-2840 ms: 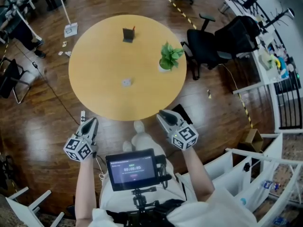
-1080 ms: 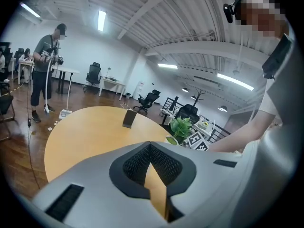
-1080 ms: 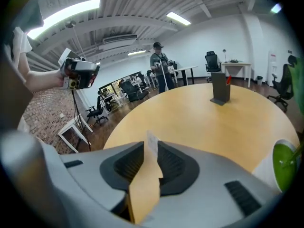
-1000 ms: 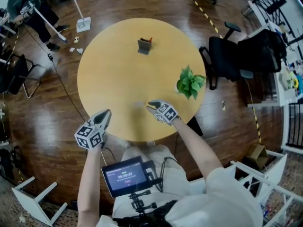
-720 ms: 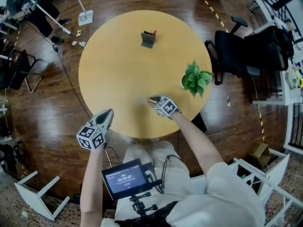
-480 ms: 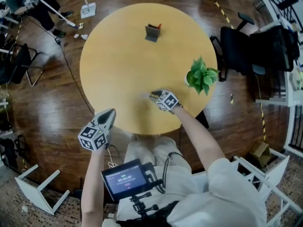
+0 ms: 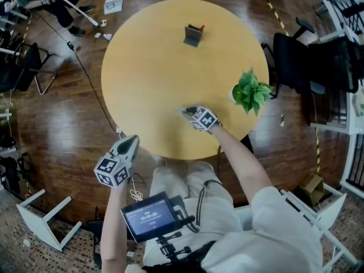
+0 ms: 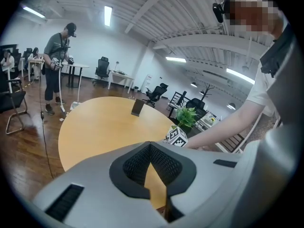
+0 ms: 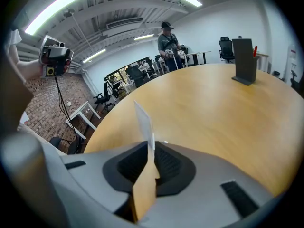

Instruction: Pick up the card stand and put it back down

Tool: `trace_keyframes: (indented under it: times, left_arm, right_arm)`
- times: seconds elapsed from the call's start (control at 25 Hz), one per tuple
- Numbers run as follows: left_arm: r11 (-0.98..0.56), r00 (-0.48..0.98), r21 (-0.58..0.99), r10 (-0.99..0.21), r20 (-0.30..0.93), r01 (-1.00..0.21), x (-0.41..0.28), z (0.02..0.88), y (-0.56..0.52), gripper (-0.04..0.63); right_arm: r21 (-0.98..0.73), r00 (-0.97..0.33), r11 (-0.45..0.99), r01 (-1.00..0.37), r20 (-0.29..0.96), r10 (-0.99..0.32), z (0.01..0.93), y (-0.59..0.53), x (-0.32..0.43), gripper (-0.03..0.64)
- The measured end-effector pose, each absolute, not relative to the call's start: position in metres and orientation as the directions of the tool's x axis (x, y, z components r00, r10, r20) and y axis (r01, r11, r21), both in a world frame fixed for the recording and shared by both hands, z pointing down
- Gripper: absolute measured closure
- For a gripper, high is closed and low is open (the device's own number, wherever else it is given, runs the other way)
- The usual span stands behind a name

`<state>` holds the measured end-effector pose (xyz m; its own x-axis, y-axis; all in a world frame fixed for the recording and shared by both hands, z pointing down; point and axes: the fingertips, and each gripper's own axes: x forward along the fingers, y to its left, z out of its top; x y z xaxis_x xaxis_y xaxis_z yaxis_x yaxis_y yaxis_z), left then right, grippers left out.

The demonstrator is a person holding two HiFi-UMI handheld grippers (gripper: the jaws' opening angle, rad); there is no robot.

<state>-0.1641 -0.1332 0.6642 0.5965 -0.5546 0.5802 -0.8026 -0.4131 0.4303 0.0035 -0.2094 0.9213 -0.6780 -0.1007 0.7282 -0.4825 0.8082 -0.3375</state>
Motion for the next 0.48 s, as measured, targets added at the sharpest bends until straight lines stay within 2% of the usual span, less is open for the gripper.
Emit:
trace_keyframes:
  times: [0.12, 0.48]
  left_arm:
    - [-0.396, 0.589, 0.437, -0.569, 0.574, -0.808, -0.173, 0.663, -0.13, 0.601]
    - [-0.404, 0.6, 0.445, -0.572, 0.559, -0.799, -0.187, 0.661, -0.13, 0.601]
  right_arm:
    - [-0.342, -0.688, 0.813, -0.471, 0.719, -0.096, 0.915, -0.206, -0.003, 0.583]
    - [-0.346, -0.707, 0.8, -0.491, 0.694, -0.134, 0.889, -0.201, -0.012, 0.586]
